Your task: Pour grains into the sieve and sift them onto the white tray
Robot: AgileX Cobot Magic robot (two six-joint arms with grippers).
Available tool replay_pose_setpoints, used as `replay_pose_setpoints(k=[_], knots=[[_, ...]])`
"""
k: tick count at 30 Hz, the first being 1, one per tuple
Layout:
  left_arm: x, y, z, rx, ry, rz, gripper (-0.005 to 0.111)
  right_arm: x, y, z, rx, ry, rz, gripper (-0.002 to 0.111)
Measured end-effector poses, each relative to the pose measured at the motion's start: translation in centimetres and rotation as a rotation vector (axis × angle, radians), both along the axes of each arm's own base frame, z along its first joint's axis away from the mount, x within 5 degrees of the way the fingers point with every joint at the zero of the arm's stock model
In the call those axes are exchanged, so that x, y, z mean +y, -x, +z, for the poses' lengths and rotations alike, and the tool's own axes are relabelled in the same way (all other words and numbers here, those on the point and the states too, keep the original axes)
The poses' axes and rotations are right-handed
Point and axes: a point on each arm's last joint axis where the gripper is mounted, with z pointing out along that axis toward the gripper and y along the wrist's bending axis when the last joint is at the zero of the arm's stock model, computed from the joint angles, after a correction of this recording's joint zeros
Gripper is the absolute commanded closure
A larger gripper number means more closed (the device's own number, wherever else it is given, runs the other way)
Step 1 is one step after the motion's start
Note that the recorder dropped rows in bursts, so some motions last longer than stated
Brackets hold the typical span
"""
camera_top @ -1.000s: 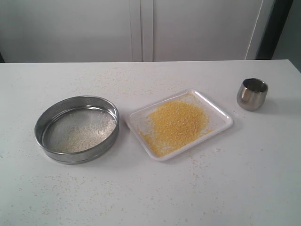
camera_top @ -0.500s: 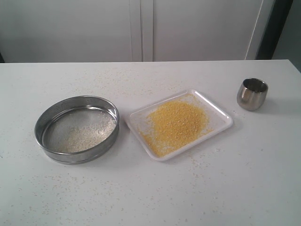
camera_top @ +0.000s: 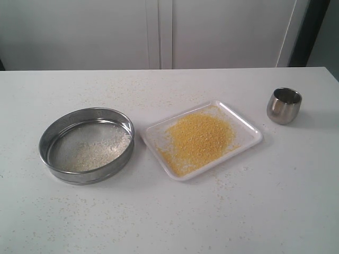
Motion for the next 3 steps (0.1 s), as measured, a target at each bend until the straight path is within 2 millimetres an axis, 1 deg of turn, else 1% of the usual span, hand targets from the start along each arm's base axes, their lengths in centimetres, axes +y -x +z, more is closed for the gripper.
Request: replay_pose_setpoints(k=[3], knots=[[0.00,0.00,0.00,0.000,0.000,0.000,0.107,0.00,0.00,0.00,0.000,0.000,0.000,0.108]])
